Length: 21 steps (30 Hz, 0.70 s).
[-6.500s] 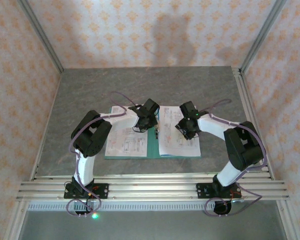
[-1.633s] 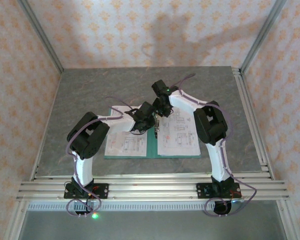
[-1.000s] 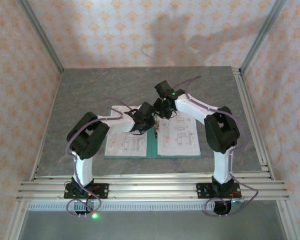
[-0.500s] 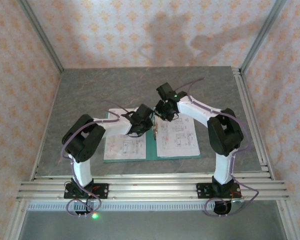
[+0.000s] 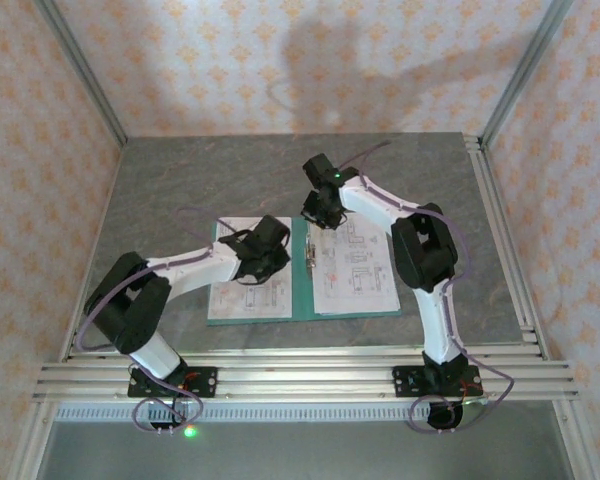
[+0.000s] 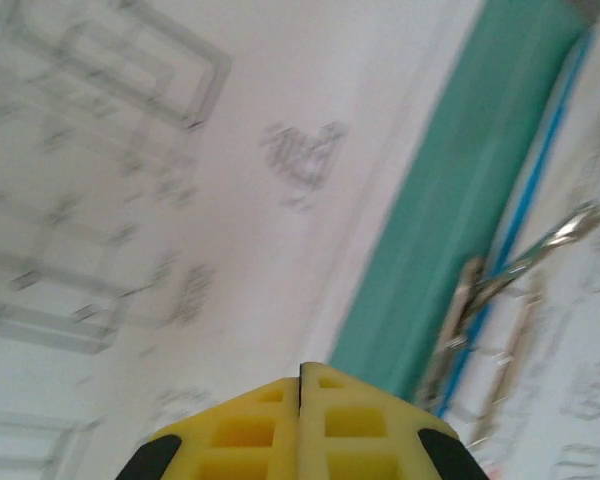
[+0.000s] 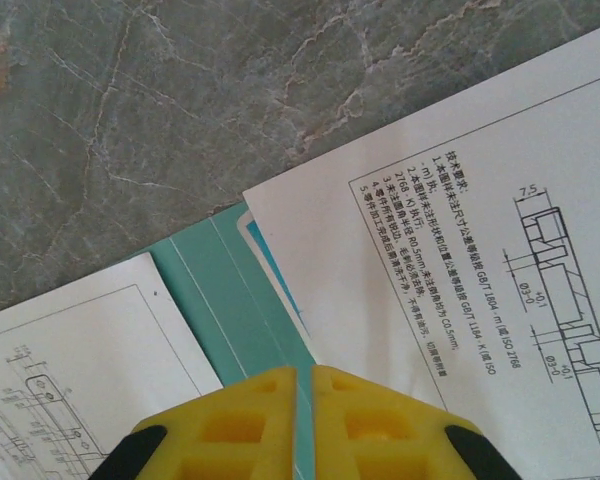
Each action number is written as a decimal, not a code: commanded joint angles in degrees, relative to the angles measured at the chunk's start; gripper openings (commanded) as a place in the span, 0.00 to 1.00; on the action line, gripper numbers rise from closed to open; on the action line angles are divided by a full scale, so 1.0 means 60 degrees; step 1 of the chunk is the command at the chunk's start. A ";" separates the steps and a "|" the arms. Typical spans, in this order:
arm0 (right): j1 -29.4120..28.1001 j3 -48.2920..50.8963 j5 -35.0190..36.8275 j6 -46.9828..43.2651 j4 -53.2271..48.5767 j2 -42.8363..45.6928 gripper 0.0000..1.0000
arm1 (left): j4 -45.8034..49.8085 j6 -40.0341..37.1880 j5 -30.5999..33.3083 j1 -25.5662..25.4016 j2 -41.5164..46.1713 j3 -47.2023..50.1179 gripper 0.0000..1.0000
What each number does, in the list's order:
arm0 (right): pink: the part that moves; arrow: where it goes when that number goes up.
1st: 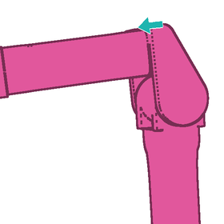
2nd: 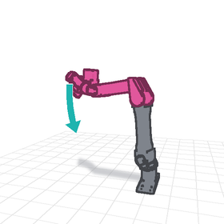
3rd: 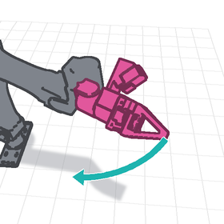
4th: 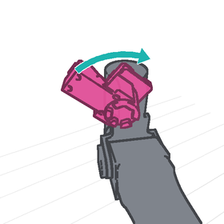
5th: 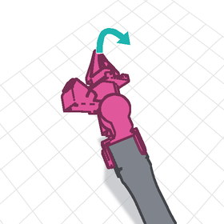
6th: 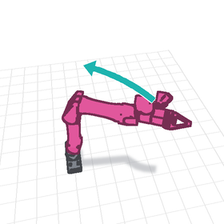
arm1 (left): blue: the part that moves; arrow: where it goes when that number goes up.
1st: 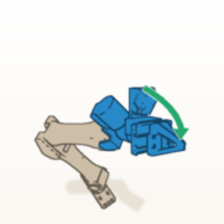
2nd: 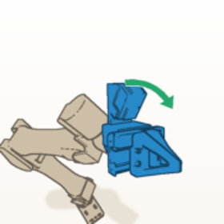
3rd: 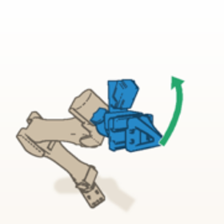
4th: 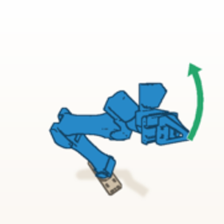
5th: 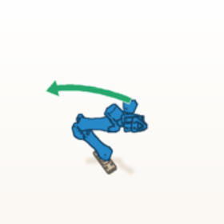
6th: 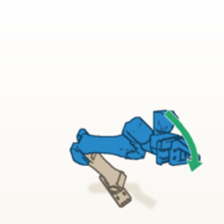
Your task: Put the files into the folder
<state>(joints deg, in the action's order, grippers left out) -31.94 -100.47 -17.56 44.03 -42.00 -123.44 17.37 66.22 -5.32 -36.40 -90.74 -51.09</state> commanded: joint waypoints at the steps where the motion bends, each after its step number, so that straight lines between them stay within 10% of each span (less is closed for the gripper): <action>1: -0.0009 -0.0422 0.0279 -0.0357 -0.0514 -0.0073 0.12 | 0.1575 0.0149 0.0320 -0.0114 0.0890 0.0660 0.00; 21: -0.0212 -0.0730 -0.0057 -0.0812 -0.0993 -0.0516 0.12 | 0.0566 0.0918 0.0111 -0.0246 0.1415 0.2919 0.00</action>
<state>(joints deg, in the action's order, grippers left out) -32.56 -102.37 -18.04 40.75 -45.25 -125.73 20.71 68.75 -5.96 -37.15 -81.62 -36.95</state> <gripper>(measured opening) 0.120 0.044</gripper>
